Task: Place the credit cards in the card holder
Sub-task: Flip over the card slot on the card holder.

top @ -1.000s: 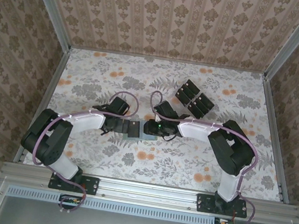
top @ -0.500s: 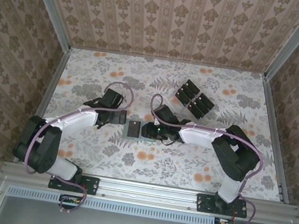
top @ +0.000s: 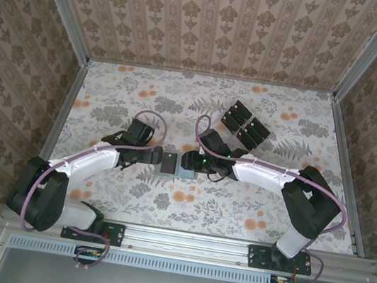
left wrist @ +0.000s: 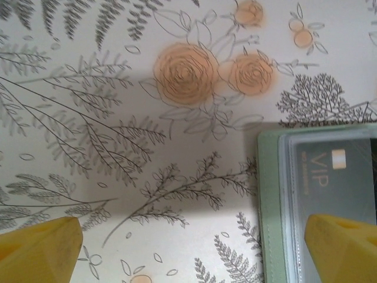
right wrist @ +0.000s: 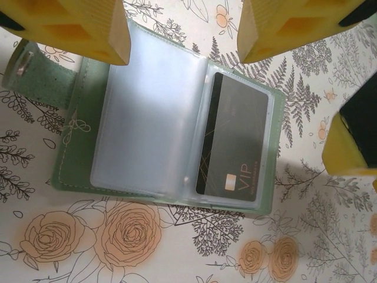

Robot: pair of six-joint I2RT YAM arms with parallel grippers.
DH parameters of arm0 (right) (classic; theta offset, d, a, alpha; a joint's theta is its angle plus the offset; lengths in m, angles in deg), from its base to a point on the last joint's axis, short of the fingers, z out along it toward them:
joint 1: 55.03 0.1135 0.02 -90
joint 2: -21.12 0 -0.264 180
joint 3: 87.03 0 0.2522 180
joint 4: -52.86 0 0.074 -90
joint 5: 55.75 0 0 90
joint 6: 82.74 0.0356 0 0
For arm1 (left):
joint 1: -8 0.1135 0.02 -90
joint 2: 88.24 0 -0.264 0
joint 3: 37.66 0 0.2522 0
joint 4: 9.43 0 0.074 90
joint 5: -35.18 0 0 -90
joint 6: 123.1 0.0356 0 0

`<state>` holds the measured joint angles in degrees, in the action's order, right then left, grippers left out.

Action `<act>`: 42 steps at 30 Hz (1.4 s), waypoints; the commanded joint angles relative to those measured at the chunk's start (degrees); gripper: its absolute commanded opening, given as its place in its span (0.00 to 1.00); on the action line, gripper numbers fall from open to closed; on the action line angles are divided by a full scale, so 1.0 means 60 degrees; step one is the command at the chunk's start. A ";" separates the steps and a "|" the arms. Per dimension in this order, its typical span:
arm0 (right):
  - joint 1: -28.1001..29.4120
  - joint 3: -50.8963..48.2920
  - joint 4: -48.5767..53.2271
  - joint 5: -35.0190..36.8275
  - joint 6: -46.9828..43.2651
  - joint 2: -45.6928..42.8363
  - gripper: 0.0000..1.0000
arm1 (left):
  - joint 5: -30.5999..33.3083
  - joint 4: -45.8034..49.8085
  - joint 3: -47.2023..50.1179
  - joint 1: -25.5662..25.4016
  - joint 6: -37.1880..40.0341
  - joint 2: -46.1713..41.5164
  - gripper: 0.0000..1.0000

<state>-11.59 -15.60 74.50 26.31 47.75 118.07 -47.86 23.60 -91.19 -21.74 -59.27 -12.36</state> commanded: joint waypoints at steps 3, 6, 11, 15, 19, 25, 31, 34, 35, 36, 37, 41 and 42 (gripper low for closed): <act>-0.0006 0.0848 0.0574 0.0294 -0.0348 0.0563 0.53 | -0.0179 -0.0278 0.0194 -0.0308 -0.0438 -0.0151 1.00; -0.0043 0.1176 0.0744 0.0313 -0.0490 0.0889 0.53 | -0.0180 -0.0354 0.0256 -0.0447 -0.0543 -0.0166 1.00; -0.0110 0.1316 0.0844 0.0410 -0.0614 0.1239 0.53 | -0.0113 -0.0384 0.0309 -0.0639 -0.0652 -0.0223 1.00; -0.0177 0.1300 0.0890 0.0489 -0.0712 0.1415 0.53 | -0.0080 -0.0425 0.0371 -0.0735 -0.0715 -0.0249 1.00; -0.0253 0.1345 0.0910 0.0504 -0.0783 0.1709 0.53 | -0.0059 -0.0442 0.0414 -0.0812 -0.0749 -0.0275 1.00; -0.0268 0.1493 0.0736 -0.0064 -0.0709 0.2249 0.53 | -0.0016 -0.0428 0.0506 -0.0987 -0.0780 -0.0428 1.00; -0.0282 0.1333 0.0286 -0.0571 -0.0312 0.2228 0.54 | -0.0121 -0.0688 0.0662 -0.1263 -0.0663 -0.0546 1.00; -0.0305 0.1316 0.0082 -0.0843 -0.0158 0.2289 0.54 | -0.0069 -0.0921 0.0836 -0.1438 -0.0672 -0.0640 1.00; -0.0297 0.1305 0.0020 -0.0907 -0.0114 0.2310 0.54 | -0.0052 -0.1001 0.0890 -0.1492 -0.0699 -0.0683 1.00; -0.0299 0.1291 -0.0056 -0.0966 -0.0073 0.2305 0.54 | -0.0047 -0.1097 0.0971 -0.1531 -0.0729 -0.0728 1.00; -0.0306 0.1294 -0.0093 -0.1005 -0.0041 0.2323 0.54 | -0.0032 -0.1143 0.1008 -0.1580 -0.0750 -0.0763 1.00; -0.0319 0.1324 -0.0229 -0.1193 0.0076 0.2389 0.53 | 0.0014 -0.1320 0.1076 -0.1695 -0.0702 -0.0782 1.00; -0.0320 0.1344 -0.0258 -0.1256 0.0099 0.2418 0.54 | 0.0013 -0.1380 0.1090 -0.1742 -0.0681 -0.0759 1.00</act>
<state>-13.27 -7.38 73.67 21.17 46.92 131.03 -48.41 17.13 -85.44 -31.57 -63.10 -16.01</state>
